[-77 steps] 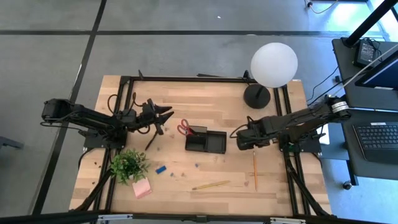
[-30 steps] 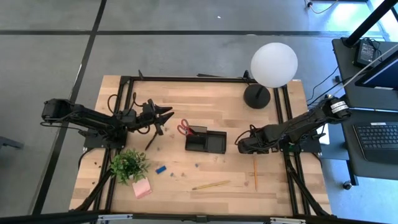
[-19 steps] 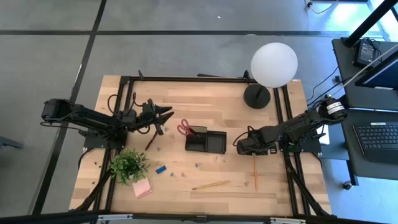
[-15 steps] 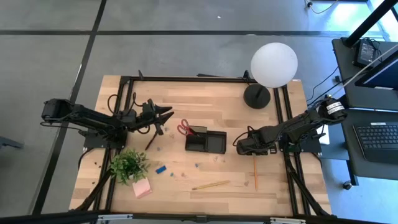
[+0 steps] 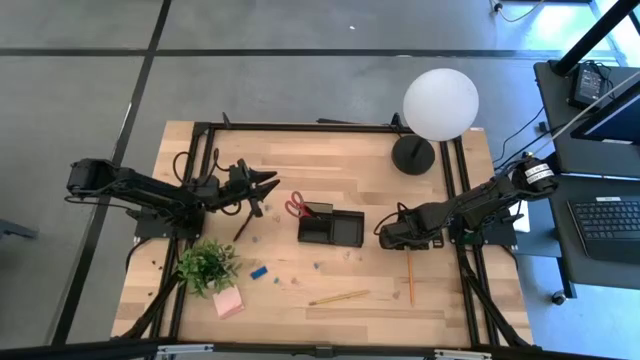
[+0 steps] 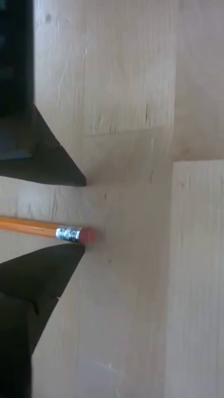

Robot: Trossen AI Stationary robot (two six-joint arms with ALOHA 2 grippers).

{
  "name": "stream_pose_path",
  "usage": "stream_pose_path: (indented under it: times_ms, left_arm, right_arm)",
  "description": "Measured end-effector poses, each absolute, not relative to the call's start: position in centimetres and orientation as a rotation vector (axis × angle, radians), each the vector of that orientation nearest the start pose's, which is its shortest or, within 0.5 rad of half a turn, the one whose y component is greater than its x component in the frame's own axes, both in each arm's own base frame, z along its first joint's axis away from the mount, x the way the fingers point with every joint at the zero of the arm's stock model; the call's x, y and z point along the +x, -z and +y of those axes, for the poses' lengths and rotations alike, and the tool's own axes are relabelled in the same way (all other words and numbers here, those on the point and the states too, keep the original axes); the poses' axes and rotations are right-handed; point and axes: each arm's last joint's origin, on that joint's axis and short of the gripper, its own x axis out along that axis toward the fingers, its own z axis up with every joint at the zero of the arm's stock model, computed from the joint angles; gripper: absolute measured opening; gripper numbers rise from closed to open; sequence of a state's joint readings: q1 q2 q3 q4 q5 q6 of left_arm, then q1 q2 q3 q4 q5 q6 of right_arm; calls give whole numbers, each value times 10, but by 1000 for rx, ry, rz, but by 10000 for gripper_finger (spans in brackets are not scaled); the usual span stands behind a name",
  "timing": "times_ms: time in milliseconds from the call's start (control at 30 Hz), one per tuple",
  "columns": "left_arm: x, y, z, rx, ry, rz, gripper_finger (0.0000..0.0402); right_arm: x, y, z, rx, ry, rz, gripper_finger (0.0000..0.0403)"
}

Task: Pick and place office supplies into organizer
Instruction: Put the yellow pencil into the black desk organizer

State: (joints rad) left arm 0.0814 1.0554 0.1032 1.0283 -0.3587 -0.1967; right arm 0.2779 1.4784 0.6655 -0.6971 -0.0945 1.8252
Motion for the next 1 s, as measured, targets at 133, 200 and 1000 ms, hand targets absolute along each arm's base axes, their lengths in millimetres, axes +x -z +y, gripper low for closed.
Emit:
stream_pose_path:
  times_ms: [133, 200, 1000]
  left_arm:
    - [174, -176, 24, -204, -432, -119, 130]
    - [174, -176, 24, -204, -432, -119, 130]
    - [174, -176, 25, -204, -451, -121, 130]
  right_arm:
    - [204, -133, 61, 1275, 1121, 1277, 131]
    - [203, -133, 61, 1272, 1126, 1279, 114]
    - [202, -133, 60, 1236, 1124, 1292, 31]
